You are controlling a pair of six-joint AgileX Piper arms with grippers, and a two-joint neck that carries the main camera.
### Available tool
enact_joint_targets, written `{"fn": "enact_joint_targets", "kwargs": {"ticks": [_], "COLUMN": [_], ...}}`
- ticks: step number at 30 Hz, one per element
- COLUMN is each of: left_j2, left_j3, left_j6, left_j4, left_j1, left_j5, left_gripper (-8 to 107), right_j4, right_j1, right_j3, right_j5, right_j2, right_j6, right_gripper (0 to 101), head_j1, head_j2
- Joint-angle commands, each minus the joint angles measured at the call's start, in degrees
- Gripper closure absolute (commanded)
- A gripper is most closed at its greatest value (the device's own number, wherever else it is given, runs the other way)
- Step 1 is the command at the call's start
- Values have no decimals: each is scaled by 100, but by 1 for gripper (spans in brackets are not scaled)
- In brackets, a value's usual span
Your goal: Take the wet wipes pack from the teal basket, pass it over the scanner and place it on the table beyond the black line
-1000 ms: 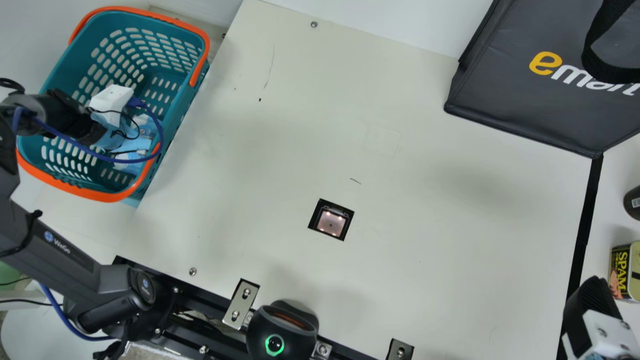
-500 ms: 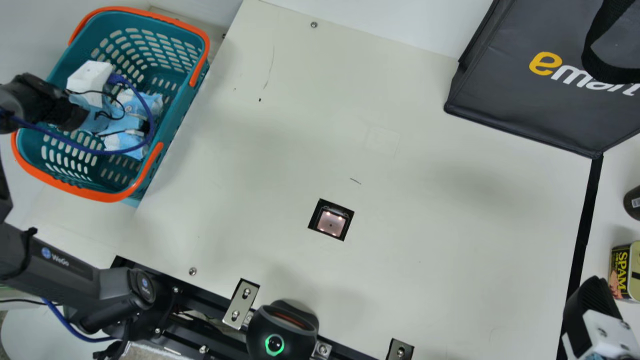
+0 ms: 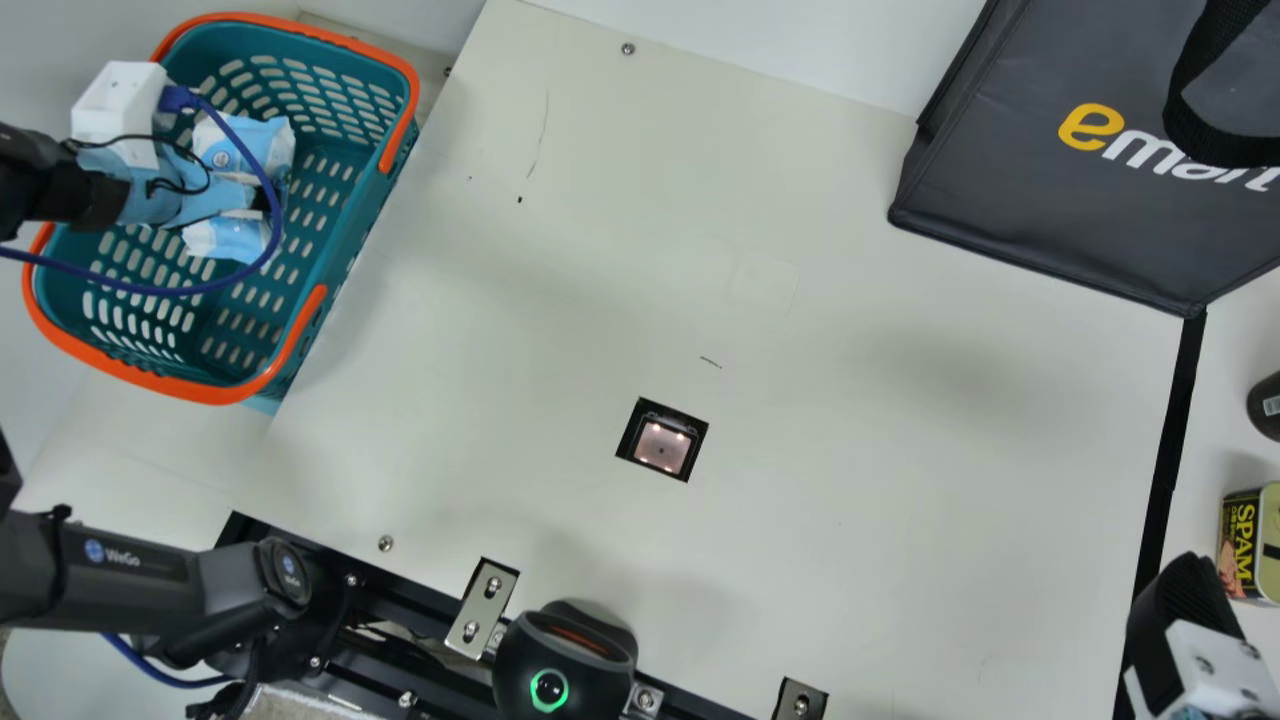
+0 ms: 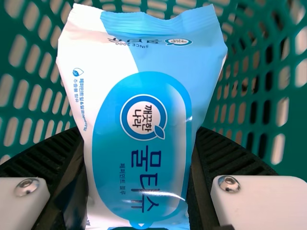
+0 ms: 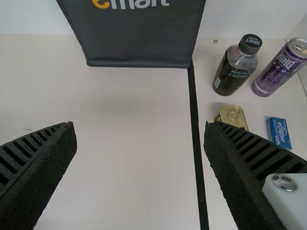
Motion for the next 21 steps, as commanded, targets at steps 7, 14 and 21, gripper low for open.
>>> {"fn": "enact_joint_targets", "kwargs": {"ticks": [7,14,21], "left_j2": [-424,-783,-1130], "left_j3": [-88,-232,-380], "left_j6": [-431,-941,-1473], "left_j4": [-17,96,354], "left_j1": [-66,-179,-409], "left_j5": [124,344,643], "left_gripper": [107,107,107], "right_j4": [0,0,0], "right_j1": [0,0,0], "right_j3": [0,0,0], "right_j5": [0,0,0], "right_j2": [0,0,0], "right_j6": [0,0,0], "right_gripper": [6,6,6], "head_j1": [-166,-166,-166], "head_j2": [23,23,23]}}
